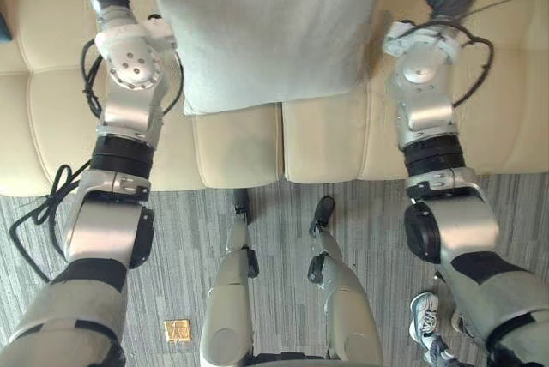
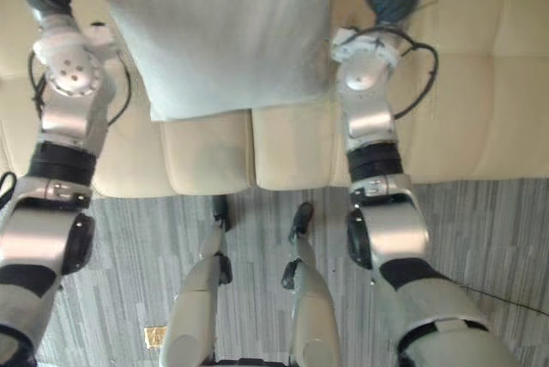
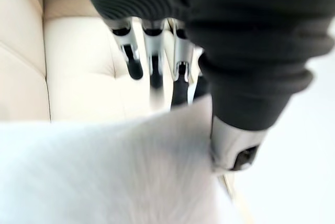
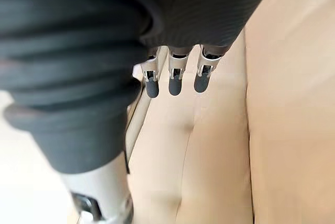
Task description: Pick up cushions and gather them together orderly.
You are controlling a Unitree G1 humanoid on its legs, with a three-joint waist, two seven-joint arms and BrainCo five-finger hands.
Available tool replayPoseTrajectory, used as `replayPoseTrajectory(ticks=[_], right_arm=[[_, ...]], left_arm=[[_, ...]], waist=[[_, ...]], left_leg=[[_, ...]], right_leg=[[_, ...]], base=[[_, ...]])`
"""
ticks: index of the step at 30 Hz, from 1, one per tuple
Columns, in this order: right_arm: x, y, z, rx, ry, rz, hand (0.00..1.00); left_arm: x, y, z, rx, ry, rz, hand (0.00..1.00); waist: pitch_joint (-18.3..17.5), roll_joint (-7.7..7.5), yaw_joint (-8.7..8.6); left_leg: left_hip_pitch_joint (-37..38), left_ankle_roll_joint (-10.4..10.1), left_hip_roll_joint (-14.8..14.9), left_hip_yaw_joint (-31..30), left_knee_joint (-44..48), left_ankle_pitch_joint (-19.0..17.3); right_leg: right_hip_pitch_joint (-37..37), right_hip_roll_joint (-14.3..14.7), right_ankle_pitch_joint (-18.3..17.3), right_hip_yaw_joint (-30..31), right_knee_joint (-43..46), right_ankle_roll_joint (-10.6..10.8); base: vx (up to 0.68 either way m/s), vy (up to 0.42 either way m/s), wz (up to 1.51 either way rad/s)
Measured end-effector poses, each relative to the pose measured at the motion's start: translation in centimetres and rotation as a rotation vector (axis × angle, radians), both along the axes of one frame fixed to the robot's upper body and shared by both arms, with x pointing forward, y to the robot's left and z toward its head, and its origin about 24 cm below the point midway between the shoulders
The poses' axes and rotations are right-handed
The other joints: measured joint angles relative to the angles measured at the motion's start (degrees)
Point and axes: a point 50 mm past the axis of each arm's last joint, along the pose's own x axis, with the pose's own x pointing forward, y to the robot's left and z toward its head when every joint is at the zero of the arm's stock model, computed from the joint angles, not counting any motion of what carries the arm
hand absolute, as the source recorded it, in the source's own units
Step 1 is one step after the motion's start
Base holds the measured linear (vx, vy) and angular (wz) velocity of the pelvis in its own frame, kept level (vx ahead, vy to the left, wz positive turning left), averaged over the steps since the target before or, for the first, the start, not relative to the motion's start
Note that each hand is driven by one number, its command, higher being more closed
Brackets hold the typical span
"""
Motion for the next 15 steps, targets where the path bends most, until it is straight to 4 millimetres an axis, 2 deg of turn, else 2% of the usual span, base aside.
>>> replayPoseTrajectory(ticks=[3, 5, 8, 11, 12, 13, 15], right_arm=[[-0.3, -2.7, -2.3, 0.019, 0.064, -0.02, 0.0], [-0.8, -3.8, -3.7, 0.01, 0.09, -0.007, 0.0], [-1.6, -4.7, -6.6, 0.011, 0.142, 0.043, 0.0], [-3.1, -5.3, -11.6, -0.006, 0.259, 0.103, 0.0], [-4.1, -5.2, -14.1, 0.0, 0.316, 0.138, 0.0], [-4.7, -5.1, -15.6, 0.003, 0.352, 0.158, 0.0], [-6.6, -4.3, -19.8, 0.032, 0.457, 0.22, 0.0]], left_arm=[[-1.0, 3.5, -1.8, -0.105, 0.013, 0.036, 0.0], [-1.8, 4.7, -3.0, -0.147, 0.004, 0.048, 0.0], [-2.9, 5.9, -6.2, -0.173, 0.051, 0.069, 0.0], [-4.4, 5.9, -11.6, -0.192, 0.157, 0.051, 0.0], [-5.1, 5.3, -14.7, -0.218, 0.228, 0.03, 0.0], [-5.6, 4.8, -16.6, -0.238, 0.276, 0.014, 0.0], [-7.8, 3.3, -22.4, -0.305, 0.429, -0.029, 0.0]], waist=[[0.0, 0.03, 0.0], [0.0, 0.04, 0.03], [-0.3, 0.17, 0.03], [-0.5, 0.19, 0.18], [-0.6, 0.18, 0.24], [-0.8, 0.16, 0.31], [-1.8, 0.19, 0.48]], left_leg=[[2.1, 0.0, 0.0, 0.2, -0.6, 0.0], [3.0, 0.0, 0.0, 0.0, -0.6, 0.0], [4.2, 0.0, 0.0, -0.3, -0.6, 0.0], [6.2, -0.1, -0.1, -1.3, -0.6, -0.1], [7.3, -0.5, -0.1, -1.8, -0.6, -0.6], [7.9, -0.6, -0.1, -2.0, -0.6, -0.8], [9.5, -1.1, -0.2, -2.3, -0.6, -2.2]], right_leg=[[1.2, 0.0, 0.0, 0.6, 0.4, 0.0], [2.1, 0.0, -0.1, 0.5, 0.4, 0.1], [3.4, -0.1, -0.6, 0.3, 0.7, 0.5], [5.7, -0.3, -1.6, -0.7, 1.5, 0.6], [6.7, -0.4, -2.3, -1.2, 2.3, 0.7], [7.5, -0.5, -2.5, -1.4, 2.4, 0.8], [9.3, -0.6, -3.0, -1.8, 2.3, 1.1]], base=[[0.03, -0.002, -0.1], [0.02, -0.007, 0.0], [0.01, -0.006, 0.08], [0.02, -0.001, 0.19], [0.02, -0.002, 0.21], [0.03, -0.006, 0.2], [0.04, -0.007, 0.12]])
